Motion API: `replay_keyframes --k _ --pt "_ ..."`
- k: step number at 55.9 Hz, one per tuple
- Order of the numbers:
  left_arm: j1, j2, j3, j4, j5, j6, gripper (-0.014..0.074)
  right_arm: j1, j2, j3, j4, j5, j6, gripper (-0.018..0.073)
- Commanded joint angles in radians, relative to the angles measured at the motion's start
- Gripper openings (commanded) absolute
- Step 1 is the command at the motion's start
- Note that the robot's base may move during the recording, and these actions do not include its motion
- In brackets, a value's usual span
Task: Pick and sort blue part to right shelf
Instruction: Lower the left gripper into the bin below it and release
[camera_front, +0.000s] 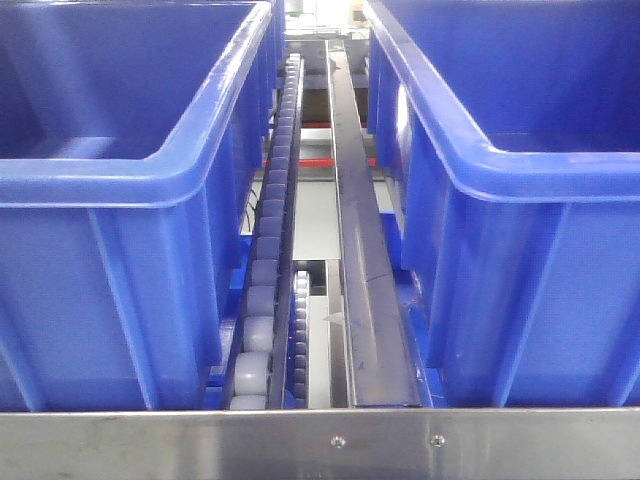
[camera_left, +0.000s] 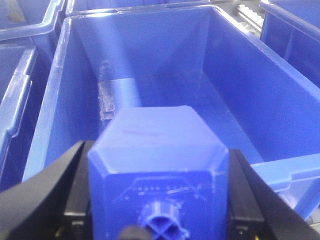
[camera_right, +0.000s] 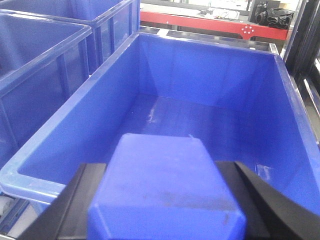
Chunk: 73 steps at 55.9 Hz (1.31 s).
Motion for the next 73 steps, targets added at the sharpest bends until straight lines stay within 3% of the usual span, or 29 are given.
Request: replay_keyframes --k 1,21,30,52,66,73 --pt "-0.003 -0.022 -0.026 0.010 -0.090 -0.009 0.0332 0.000 0.018 -0.025 0.008 -0.091 -0.002 0.0113" --pt "-0.003 -0.022 -0.026 0.010 -0.101 -0.009 0.0332 0.000 0.018 -0.025 0.008 -0.091 -0.002 0.0113" --pt "-0.003 0.039 -0.077 -0.071 -0.084 -0.009 0.0332 0.000 0.018 -0.025 0.008 -0.091 -0.002 0.0113" --pt "-0.003 0.701 -0.456 -0.104 -0.064 -0.009 0.0332 0.000 0.018 -0.025 0.008 -0.091 -0.002 0.0113" --pt "0.003 1.097 -0.546 -0.095 -0.113 -0.009 0.0332 0.000 0.018 -0.025 0.008 -0.091 -0.002 0.0113" --pt "0.046 1.275 -0.591 -0.101 -0.149 -0.009 0.0332 0.000 0.018 -0.025 0.008 -0.091 -0.002 0.0113"
